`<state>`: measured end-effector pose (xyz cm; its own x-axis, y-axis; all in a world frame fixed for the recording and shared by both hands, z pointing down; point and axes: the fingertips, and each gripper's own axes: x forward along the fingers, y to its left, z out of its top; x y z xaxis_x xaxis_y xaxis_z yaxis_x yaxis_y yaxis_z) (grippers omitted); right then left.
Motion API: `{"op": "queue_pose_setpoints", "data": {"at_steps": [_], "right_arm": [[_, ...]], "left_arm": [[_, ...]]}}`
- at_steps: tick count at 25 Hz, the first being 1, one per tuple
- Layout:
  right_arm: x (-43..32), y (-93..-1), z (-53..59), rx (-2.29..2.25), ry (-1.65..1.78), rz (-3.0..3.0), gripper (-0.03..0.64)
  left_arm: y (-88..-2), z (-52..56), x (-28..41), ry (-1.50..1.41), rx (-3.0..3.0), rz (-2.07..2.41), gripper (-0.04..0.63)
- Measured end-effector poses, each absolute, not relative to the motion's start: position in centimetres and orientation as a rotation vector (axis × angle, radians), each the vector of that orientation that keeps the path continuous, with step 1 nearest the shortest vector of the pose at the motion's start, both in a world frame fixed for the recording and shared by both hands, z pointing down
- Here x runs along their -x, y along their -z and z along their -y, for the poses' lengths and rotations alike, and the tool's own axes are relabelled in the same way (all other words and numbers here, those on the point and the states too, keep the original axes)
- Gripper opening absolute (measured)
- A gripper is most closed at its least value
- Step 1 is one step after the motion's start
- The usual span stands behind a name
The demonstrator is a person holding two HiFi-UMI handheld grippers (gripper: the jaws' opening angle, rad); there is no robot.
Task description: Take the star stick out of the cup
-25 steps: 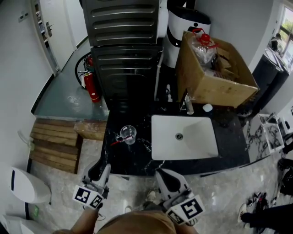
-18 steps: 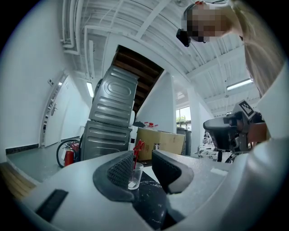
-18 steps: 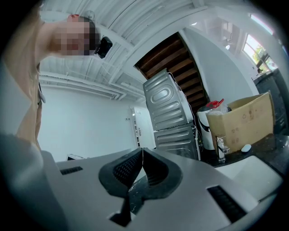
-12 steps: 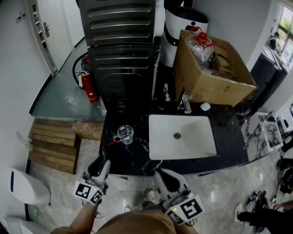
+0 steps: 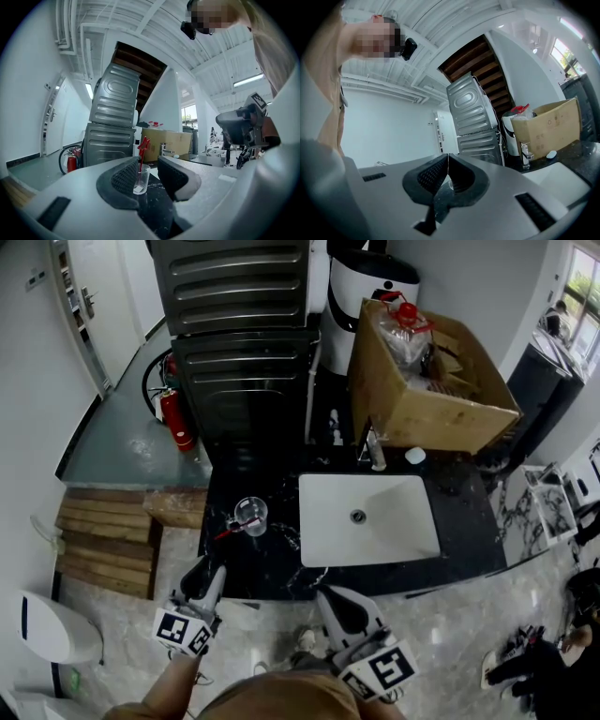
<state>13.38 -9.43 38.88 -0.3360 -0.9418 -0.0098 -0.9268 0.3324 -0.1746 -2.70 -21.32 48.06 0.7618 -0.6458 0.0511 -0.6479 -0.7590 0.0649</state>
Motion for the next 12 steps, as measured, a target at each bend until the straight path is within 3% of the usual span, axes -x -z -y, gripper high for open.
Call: {"op": "queue_pose_setpoints", "data": {"at_steps": [12], "right_arm": [[-13.7, -38.9, 9.7, 1.755, 0.215, -2.465, 0.002]], "left_arm": [[-49.0, 22.7, 2.0, -0.06, -2.886, 1.05, 0.132]]}}
